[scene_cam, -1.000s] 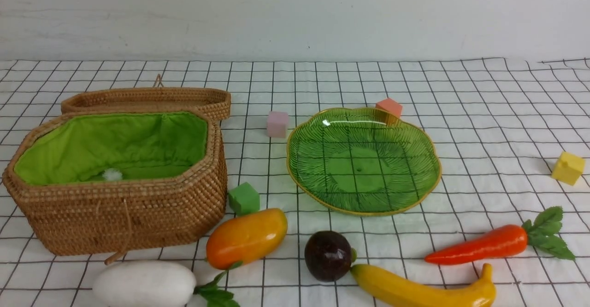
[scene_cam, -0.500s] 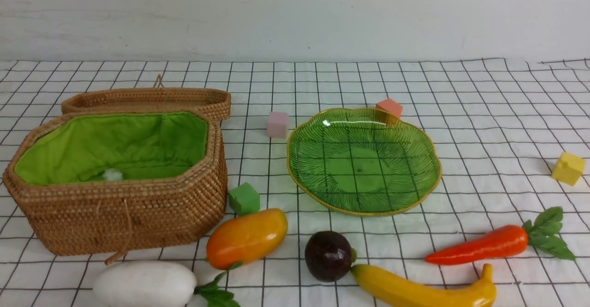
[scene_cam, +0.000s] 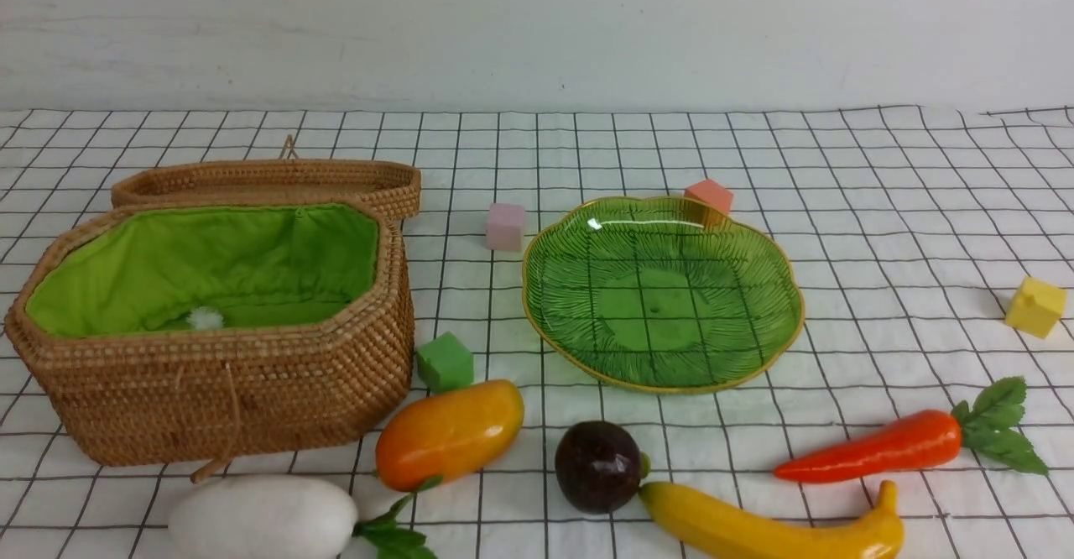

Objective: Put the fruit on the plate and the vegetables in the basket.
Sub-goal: Take a daikon with your left arm and place it on the basket on the left.

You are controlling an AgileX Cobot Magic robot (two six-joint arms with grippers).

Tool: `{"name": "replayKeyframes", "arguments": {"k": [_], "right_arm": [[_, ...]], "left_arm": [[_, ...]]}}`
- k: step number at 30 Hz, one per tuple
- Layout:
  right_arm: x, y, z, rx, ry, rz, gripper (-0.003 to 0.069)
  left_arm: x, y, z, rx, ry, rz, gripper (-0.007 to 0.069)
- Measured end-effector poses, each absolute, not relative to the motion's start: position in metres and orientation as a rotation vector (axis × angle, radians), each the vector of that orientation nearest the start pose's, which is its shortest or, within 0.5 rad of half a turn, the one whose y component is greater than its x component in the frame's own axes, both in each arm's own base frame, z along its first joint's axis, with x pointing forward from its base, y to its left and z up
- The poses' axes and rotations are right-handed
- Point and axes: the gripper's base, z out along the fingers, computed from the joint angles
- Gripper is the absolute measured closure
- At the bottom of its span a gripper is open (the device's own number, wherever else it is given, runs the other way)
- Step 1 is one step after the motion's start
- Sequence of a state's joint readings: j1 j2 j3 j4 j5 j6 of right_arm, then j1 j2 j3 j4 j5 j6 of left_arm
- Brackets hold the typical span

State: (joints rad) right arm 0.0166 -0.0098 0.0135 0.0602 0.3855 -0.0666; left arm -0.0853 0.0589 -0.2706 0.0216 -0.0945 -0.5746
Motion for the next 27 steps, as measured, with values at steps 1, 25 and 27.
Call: {"name": "replayKeyframes", "arguments": {"k": [1,25,27], "right_arm": [[0.052,0.003,0.175,-0.041,1.872,0.025,0.0416],[0.052,0.003,0.175,-0.041,1.872,0.025,0.0416],[0.052,0.003,0.175,-0.041,1.872,0.025,0.0416]], "left_arm": [[0.039,-0.003,0.317,-0.283,1.195,-0.557,0.0386],[0.174,-0.035,0.265,-0.9,2.528,-0.584,0.0285],[0.182,-0.038,0.256,-0.916,2.558,-0.589,0.0239]]}}
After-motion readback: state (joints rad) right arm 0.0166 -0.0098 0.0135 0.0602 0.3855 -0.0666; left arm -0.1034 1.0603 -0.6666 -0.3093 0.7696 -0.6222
